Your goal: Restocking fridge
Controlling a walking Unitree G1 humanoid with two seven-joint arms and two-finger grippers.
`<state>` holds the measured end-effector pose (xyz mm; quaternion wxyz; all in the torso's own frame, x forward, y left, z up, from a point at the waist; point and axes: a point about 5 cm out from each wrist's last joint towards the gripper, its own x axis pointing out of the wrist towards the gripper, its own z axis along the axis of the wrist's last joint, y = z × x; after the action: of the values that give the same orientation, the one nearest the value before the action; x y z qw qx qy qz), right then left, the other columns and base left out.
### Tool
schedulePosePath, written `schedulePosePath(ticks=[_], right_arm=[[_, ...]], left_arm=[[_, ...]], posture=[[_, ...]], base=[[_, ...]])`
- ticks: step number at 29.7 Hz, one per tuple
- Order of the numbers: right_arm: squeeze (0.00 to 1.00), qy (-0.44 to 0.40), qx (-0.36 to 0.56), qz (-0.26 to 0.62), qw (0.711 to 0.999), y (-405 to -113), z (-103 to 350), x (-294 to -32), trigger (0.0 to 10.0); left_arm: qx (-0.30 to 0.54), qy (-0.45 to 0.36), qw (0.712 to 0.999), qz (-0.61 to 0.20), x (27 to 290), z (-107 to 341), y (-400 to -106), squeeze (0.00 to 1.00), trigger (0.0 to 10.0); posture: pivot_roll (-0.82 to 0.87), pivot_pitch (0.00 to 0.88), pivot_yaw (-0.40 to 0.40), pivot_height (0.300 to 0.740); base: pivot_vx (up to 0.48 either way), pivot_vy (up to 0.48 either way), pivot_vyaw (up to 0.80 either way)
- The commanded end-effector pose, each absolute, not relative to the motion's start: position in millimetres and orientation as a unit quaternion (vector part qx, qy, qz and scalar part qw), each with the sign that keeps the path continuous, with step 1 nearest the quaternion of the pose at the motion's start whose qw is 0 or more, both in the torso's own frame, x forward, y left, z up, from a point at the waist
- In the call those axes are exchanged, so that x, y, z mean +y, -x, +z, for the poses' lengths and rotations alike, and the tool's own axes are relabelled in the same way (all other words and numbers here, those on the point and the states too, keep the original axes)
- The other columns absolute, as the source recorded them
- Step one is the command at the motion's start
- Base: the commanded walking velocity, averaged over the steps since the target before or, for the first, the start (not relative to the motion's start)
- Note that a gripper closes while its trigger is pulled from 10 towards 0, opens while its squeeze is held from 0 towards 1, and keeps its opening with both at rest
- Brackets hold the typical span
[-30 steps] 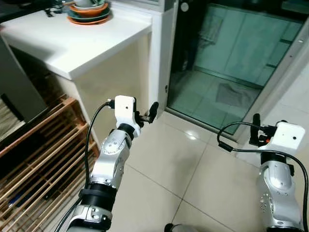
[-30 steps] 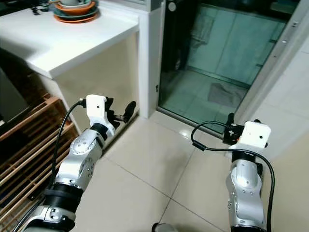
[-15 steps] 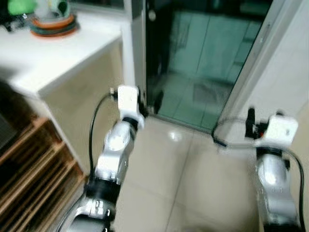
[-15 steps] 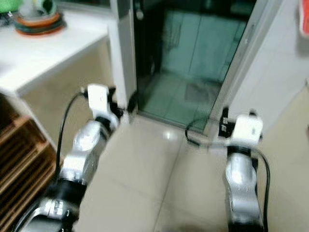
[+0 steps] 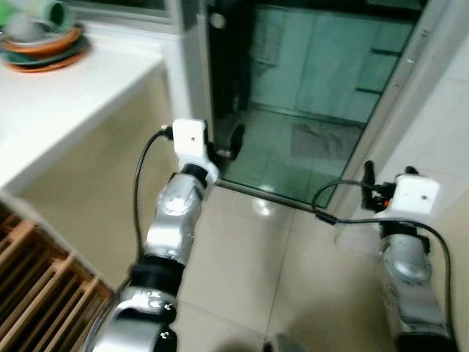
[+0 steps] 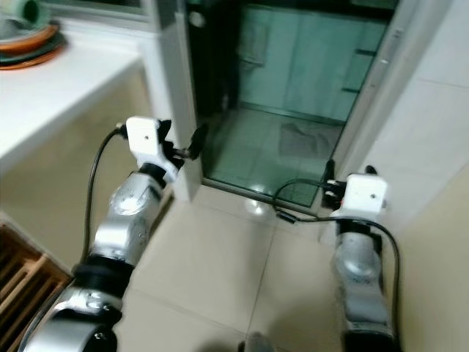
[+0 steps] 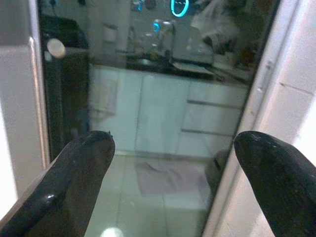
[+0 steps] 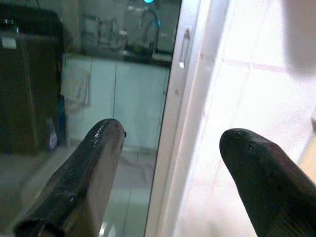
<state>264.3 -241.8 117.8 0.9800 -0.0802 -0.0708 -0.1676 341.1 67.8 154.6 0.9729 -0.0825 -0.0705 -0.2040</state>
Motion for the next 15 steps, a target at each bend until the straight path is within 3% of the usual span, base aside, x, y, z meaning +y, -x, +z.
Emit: schedulePosePath(ticks=[1, 5, 8, 15], right_arm=[[0.00, 0.072, -0.088, -0.156, 0.981, -268.3, 124.9, -232.7, 10.0], [0.00, 0.072, -0.080, -0.148, 0.983, -268.3, 121.4, -229.5, 10.0], [0.00, 0.074, -0.081, -0.135, 0.985, -271.5, 123.1, -224.9, 10.0], [0.00, 0.071, -0.064, -0.105, 0.990, -279.8, 123.3, -221.4, 10.0]], left_arm=[[-0.061, 0.082, 0.977, -0.187, 83.6, 149.6, -342.0, 0.00, 10.0], [-0.037, 0.076, 0.973, -0.215, 76.4, 143.8, -340.8, 0.00, 10.0], [-0.015, 0.073, 0.978, -0.193, 81.6, 137.3, -341.4, 0.00, 10.0], [0.065, 0.031, 0.991, -0.112, 129.3, 107.7, -316.9, 0.00, 10.0]], posture=[[-0.21, 0.000, 0.040, 0.740], [-0.20, 0.000, 0.037, 0.740], [-0.20, 0.000, 0.037, 0.740], [-0.18, 0.000, 0.007, 0.740]], base=[[0.480, 0.000, 0.00], [0.480, 0.000, -0.21], [0.000, 0.000, 0.00], [0.000, 0.000, 0.00]])
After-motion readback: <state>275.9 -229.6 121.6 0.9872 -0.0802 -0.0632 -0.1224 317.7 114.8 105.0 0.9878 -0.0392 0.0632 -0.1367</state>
